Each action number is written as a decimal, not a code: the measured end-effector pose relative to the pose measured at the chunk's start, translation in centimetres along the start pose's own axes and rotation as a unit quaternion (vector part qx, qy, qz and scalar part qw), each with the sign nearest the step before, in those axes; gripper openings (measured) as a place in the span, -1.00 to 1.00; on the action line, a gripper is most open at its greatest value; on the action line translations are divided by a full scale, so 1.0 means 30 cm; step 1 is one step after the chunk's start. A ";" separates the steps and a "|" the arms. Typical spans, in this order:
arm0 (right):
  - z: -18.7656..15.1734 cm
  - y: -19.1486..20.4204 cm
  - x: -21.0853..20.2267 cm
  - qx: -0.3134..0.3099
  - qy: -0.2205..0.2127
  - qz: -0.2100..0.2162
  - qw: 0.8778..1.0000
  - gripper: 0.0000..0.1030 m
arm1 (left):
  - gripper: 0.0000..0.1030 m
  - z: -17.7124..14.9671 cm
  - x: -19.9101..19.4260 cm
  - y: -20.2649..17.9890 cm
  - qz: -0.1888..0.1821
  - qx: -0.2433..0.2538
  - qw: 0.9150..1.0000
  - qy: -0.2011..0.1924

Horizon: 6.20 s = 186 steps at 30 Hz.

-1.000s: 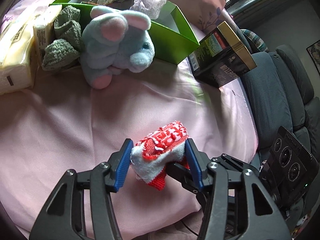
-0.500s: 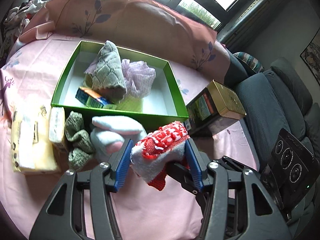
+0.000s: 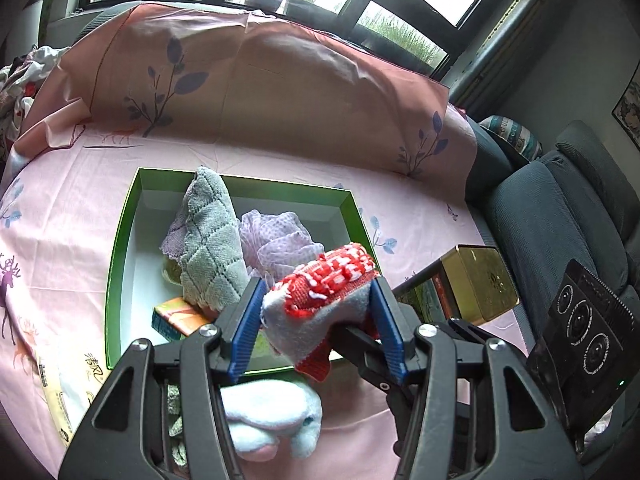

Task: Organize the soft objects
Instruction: 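Carry the red-white knit item into the green box and release, then move the right gripper back toward the light-blue plush bunny, then grasp the light-blue plush bunny with the right gripper and lift, then carry the plush bunny into the green box and open the right gripper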

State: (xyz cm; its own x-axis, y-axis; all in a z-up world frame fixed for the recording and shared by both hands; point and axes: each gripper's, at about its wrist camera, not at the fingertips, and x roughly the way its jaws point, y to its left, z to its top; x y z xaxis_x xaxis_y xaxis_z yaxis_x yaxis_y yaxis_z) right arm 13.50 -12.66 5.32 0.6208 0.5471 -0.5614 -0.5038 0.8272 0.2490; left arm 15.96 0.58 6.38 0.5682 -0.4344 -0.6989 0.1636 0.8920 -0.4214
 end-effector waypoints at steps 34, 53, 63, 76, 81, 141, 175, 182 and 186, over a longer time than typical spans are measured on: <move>-0.085 -0.002 -0.099 0.002 0.019 -0.079 0.997 0.44 | 0.98 -0.064 -0.078 0.109 0.083 -0.043 0.996 0.010; -0.262 0.094 -0.257 0.004 0.038 -0.071 0.997 0.64 | 0.98 -0.403 -0.260 0.066 -0.002 -0.081 0.997 0.007; -0.351 0.101 -0.235 0.034 0.063 -0.039 0.997 0.64 | 0.98 -0.531 -0.301 0.088 0.004 -0.094 0.996 0.002; -0.347 0.060 -0.026 0.061 0.080 -0.015 0.995 0.64 | 0.98 -0.622 -0.219 0.224 -0.051 -0.151 0.986 0.047; -0.308 0.005 0.058 0.104 0.086 0.016 0.991 0.64 | 0.98 -0.598 -0.216 0.232 -0.024 -0.131 0.990 0.044; -0.417 0.024 -0.289 0.107 0.045 0.044 0.992 -0.02 | 0.43 -0.494 -0.136 -0.091 -0.060 -0.006 0.997 0.037; -0.034 -0.104 -0.086 0.093 -0.010 0.054 0.994 -0.02 | 0.43 -0.048 -0.056 -0.024 -0.054 0.011 0.998 0.002; -0.002 -0.181 0.075 0.114 0.013 0.024 0.993 -0.02 | 0.42 0.035 0.100 0.054 -0.041 -0.017 0.999 0.028; -0.001 -0.201 0.150 0.117 0.034 -0.017 0.992 -0.02 | 0.44 0.058 0.169 0.094 -0.015 -0.040 0.998 0.038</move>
State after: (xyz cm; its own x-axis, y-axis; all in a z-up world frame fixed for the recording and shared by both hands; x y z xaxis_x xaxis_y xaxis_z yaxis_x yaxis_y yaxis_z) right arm 19.32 -15.18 1.26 0.5893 0.5153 -0.6222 -0.3251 0.8563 0.4012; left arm 20.69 1.11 2.66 0.5015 -0.4711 -0.7257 0.1120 0.8670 -0.4855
